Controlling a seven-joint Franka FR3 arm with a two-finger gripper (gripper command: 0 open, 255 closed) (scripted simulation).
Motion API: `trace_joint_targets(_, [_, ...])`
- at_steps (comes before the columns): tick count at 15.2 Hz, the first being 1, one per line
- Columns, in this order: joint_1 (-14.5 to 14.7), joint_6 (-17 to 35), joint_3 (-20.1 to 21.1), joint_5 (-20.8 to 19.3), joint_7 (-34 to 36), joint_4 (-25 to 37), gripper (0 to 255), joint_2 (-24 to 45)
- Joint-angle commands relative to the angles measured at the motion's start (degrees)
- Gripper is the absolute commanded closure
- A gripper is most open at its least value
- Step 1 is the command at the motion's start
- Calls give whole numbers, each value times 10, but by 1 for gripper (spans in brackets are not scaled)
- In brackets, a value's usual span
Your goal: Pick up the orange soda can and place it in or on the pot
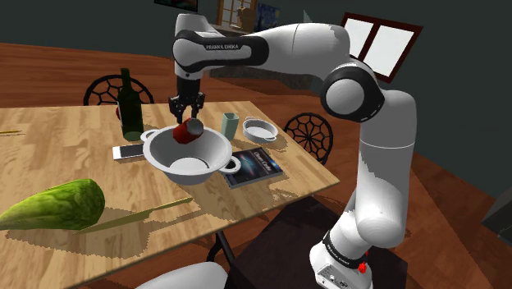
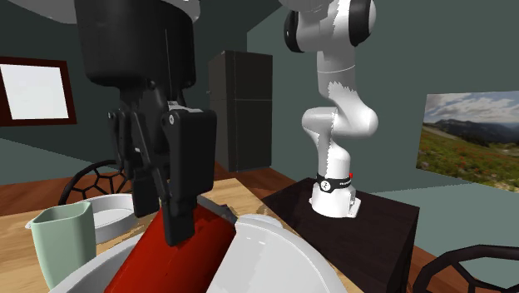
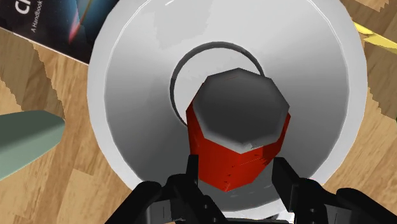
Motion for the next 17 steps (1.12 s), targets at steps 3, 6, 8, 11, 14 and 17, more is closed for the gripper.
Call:
trace_joint_targets(3, [0, 22, 0, 0, 0, -19, 255, 2])
trace_joint_targets(6, [0, 22, 0, 0, 0, -19, 255, 2])
trace_joint_targets(8, [0, 22, 0, 0, 0, -19, 255, 2])
trace_joint_targets(11, [0, 22, 0, 0, 0, -19, 0, 2])
trace_joint_targets(14, [0, 22, 0, 0, 0, -19, 0, 2])
trace_joint_targets(17, [0, -14, 0, 0, 0, 13, 0, -2])
